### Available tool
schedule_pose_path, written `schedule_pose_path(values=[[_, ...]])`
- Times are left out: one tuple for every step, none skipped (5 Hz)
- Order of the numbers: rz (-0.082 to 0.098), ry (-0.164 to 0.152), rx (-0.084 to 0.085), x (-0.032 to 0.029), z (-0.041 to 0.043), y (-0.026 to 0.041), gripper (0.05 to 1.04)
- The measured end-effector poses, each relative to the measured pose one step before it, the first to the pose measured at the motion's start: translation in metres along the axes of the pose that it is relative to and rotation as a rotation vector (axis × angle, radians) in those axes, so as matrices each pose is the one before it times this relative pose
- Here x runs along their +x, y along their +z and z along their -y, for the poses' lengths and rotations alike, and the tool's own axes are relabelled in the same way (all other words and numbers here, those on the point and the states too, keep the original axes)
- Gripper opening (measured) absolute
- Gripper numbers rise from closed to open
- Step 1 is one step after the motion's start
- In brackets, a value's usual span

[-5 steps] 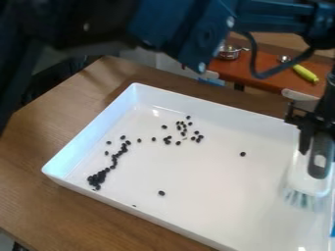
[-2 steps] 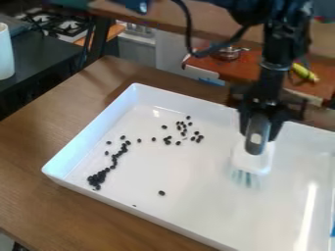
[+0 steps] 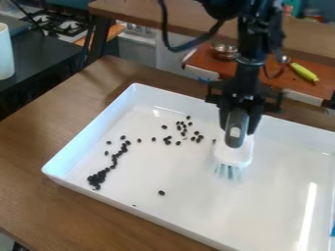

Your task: Sweep into pile

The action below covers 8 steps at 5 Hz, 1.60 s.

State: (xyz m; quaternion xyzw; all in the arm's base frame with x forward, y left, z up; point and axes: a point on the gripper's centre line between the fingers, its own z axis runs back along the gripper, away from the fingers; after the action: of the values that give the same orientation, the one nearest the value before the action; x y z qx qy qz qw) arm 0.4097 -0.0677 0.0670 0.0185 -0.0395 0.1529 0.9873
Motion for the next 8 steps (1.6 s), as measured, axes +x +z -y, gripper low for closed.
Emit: schedule_pose_path(values=[[0.01, 0.0499, 0.0092, 0.00644, -0.02321, -0.00101, 0.491], [0.0117, 0.0611, 0.0101, 0.00712, -0.02276, -0.002, 0.491], [0.0074, 0.0728, 0.0105, 0.00658, -0.01785, -0.00146, 0.491], [0.0142, 0.1331, 0.01, 0.00555, -0.01554, -0.00122, 0.491], [-0.0078, 0.1262, 0.0005, 0.00132, -0.01267, -0.0005, 0.491], [-0.0228, 0.1015, -0.0084, -0.0048, -0.01245, -0.00112, 0.491], [-0.0096, 0.0375, -0.0049, -0.00586, -0.01315, 0.00002, 0.491], [0.0072, 0.0149, -0.0018, -0.00857, -0.01088, 0.00098, 0.491]])
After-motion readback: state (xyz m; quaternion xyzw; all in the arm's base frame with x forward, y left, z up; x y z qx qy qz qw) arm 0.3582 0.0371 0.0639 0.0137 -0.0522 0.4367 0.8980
